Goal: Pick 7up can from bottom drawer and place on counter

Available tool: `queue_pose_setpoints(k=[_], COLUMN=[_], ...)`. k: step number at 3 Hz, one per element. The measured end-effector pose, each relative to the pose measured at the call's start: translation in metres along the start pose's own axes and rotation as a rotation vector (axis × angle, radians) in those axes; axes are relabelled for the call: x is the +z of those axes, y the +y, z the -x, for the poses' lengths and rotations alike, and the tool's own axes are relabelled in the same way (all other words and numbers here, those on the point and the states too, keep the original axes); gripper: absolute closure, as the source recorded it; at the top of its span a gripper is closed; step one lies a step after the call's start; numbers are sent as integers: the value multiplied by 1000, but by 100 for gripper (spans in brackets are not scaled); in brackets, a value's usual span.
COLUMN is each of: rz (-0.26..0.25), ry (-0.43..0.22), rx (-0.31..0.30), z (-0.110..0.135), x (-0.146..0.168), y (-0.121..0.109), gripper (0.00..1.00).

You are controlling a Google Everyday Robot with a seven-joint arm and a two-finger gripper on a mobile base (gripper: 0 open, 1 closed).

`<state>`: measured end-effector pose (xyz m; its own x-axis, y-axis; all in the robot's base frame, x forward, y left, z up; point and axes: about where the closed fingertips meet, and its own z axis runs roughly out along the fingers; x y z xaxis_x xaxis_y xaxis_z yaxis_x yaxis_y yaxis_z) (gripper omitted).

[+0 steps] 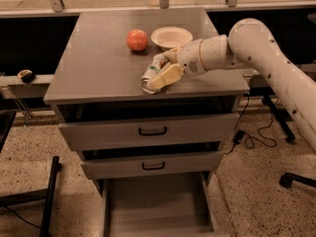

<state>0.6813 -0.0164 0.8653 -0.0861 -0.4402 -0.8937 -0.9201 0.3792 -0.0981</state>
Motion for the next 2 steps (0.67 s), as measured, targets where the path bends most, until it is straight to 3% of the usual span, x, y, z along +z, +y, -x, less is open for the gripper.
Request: queue_pose_setpoints(k=[1,2], rz=[-25,-45], ry=[15,46], rx=[-27,4], z=[9,-1], x=[2,1], y=[-17,-29], gripper=[100,100])
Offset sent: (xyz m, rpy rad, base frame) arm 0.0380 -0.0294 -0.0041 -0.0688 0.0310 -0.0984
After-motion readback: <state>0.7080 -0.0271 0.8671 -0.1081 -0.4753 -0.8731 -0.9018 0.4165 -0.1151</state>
